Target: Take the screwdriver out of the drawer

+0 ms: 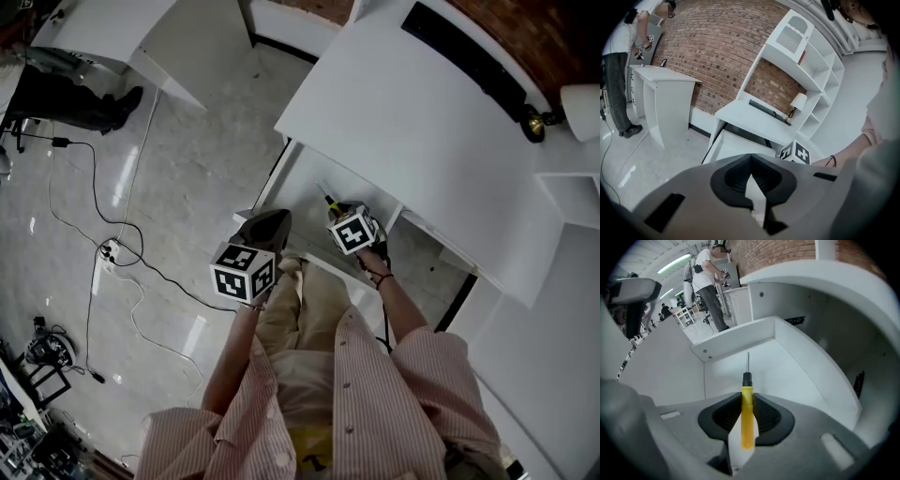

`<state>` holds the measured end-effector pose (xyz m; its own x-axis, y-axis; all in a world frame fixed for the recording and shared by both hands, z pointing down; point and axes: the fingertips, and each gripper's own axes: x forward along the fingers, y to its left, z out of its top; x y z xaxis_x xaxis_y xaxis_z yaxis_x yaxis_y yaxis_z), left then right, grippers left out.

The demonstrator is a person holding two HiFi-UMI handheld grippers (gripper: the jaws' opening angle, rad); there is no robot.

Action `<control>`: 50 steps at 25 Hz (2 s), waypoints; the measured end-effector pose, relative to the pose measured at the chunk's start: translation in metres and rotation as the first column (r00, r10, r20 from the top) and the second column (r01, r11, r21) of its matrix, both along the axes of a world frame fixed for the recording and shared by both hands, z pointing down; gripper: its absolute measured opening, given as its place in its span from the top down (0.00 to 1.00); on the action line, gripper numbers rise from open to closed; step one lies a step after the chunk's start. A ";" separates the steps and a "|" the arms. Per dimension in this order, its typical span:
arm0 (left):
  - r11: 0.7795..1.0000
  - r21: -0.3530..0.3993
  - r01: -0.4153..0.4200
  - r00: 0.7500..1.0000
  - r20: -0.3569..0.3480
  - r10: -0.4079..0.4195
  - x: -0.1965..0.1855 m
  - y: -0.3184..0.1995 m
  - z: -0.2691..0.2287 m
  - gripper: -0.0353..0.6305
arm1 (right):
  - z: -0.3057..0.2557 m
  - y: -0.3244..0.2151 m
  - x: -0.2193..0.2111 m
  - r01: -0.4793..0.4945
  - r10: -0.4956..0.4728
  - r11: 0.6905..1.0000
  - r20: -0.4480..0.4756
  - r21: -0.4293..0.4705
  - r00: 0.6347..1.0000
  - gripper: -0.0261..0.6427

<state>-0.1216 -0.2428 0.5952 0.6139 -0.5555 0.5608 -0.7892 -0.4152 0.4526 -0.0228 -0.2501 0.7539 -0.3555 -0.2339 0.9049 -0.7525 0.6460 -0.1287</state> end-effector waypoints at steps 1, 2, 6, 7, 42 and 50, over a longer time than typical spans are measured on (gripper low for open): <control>1.000 0.004 0.000 1.000 -0.002 0.000 0.000 0.000 -0.002 0.95 | -0.004 0.000 0.001 0.004 -0.004 1.000 0.006 0.007 1.000 0.84; 1.000 0.009 -0.001 1.000 -0.004 0.001 0.000 -0.001 -0.005 0.95 | -0.009 0.000 0.002 0.006 -0.006 1.000 0.012 0.016 1.000 0.84; 0.999 0.032 -0.009 1.000 -0.007 0.009 0.000 0.000 -0.015 0.95 | -0.036 0.000 -0.001 0.018 -0.022 0.998 0.055 0.061 0.998 0.84; 0.999 0.039 -0.011 1.000 -0.007 0.011 -0.001 0.001 -0.018 0.95 | -0.042 0.001 -0.001 0.024 -0.028 0.997 0.065 0.072 0.997 0.84; 0.900 0.428 0.080 0.997 -0.039 -0.070 -0.038 -0.037 -0.161 0.95 | -0.318 -0.040 0.027 -0.394 0.035 0.792 0.610 0.466 0.792 0.84; 0.852 0.512 0.112 0.993 -0.040 -0.107 -0.050 -0.049 -0.194 0.95 | -0.355 -0.049 0.056 -0.508 0.059 0.701 0.670 0.500 0.740 0.84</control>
<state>-0.1714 -0.2923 0.4016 0.5360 -0.8264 0.1726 -0.8399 -0.5014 0.2077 0.0335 -0.2989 0.3993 -0.5428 -0.8279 0.1414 -0.8286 0.5003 -0.2515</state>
